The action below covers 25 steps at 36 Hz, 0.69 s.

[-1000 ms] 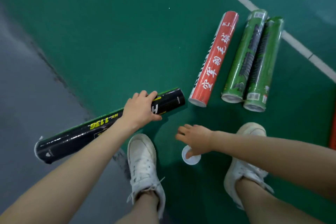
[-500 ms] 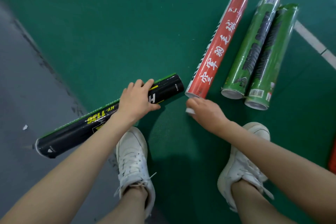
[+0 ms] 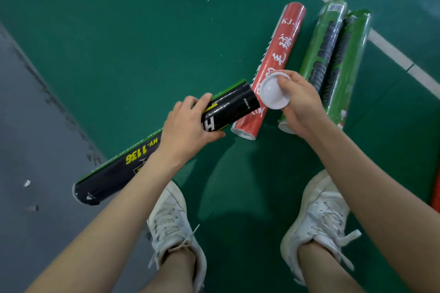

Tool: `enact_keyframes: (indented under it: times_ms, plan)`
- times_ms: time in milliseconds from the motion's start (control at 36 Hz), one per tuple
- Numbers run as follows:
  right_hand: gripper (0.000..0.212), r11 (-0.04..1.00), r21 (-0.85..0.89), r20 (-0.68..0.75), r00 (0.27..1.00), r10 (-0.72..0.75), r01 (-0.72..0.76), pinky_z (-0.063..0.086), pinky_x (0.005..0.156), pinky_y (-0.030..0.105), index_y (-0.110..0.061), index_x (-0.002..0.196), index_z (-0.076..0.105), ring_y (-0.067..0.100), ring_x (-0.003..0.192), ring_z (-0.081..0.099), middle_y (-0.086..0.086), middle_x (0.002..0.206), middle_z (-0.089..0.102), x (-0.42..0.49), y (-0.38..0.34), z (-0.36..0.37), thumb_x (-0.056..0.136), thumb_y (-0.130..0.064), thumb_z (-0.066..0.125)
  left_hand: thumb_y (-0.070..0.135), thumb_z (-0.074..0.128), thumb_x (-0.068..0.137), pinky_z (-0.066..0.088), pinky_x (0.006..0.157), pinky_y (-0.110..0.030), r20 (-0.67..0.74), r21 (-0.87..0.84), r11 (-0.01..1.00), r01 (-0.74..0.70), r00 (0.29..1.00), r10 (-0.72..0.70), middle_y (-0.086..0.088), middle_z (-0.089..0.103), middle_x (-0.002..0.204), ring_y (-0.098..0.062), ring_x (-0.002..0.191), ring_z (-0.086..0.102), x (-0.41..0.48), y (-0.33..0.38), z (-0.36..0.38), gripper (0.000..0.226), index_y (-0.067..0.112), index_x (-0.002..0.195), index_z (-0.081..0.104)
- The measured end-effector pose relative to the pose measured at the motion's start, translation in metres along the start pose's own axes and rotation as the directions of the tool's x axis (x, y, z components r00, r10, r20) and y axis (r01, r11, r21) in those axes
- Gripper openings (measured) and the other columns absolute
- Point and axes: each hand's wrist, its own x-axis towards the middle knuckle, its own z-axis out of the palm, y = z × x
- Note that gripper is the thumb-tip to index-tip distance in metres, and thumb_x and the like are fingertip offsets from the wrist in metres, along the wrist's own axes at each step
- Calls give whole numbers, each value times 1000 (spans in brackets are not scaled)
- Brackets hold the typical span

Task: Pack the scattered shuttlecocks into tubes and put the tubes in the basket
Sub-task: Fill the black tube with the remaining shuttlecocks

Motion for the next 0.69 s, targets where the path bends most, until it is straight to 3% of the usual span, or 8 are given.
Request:
enact_keyframes:
  times_ms: [83, 194, 333, 472, 611, 694]
  plan:
    - [15, 992, 106, 17, 998, 67, -69, 46, 80, 32, -11, 97, 60, 17, 90, 56, 4, 98, 59, 0, -1, -5, 99, -13, 45, 53, 76, 69, 39, 87, -35, 1, -36, 998, -53, 999, 53, 2, 49, 119, -22, 109, 44, 1, 13, 2, 84, 29, 140, 38]
    - [13, 979, 170, 77, 992, 98, -110, 46, 78, 32, -10, 103, 58, 15, 80, 57, 5, 90, 61, -1, -3, -9, 98, -13, 46, 56, 73, 68, 38, 89, -35, 24, -59, 989, -132, 991, 133, 3, 49, 120, -20, 110, 44, 4, 30, 5, 85, 28, 141, 39]
    - [20, 996, 72, 37, 998, -58, 56, 52, 65, 27, -18, 106, 62, 13, 72, 60, 4, 93, 66, -7, -5, -15, 100, -18, 43, 58, 73, 67, 40, 88, -34, 20, -69, 982, -175, 984, 176, 4, 50, 121, -19, 109, 45, 14, 47, 8, 87, 28, 141, 40]
    - [41, 983, -40, 90, 980, -178, 182, 45, 100, 41, -27, 123, 59, 22, 107, 61, 6, 115, 65, -11, -7, -26, 98, -46, 33, 49, 74, 71, 41, 88, -33, -7, -83, 976, -202, 979, 202, 4, 51, 120, -19, 108, 45, 26, 61, 8, 80, 27, 141, 41]
    - [53, 950, -195, 100, 969, -227, 242, 38, 109, 47, -32, 139, 44, 16, 126, 50, 0, 138, 53, -11, -5, -40, 95, -58, 30, 50, 74, 69, 42, 88, -34, 10, -60, 969, -238, 971, 239, 5, 51, 121, -18, 108, 45, 37, 74, 13, 84, 26, 142, 40]
    - [41, 951, -179, 98, 966, -238, 253, 35, 112, 42, -40, 139, 39, 8, 131, 44, -13, 143, 44, -13, -5, -44, 101, -47, 28, 49, 76, 69, 42, 85, -34, -15, -40, 966, -257, 966, 256, 4, 51, 120, -18, 107, 45, 39, 77, 16, 84, 25, 141, 42]
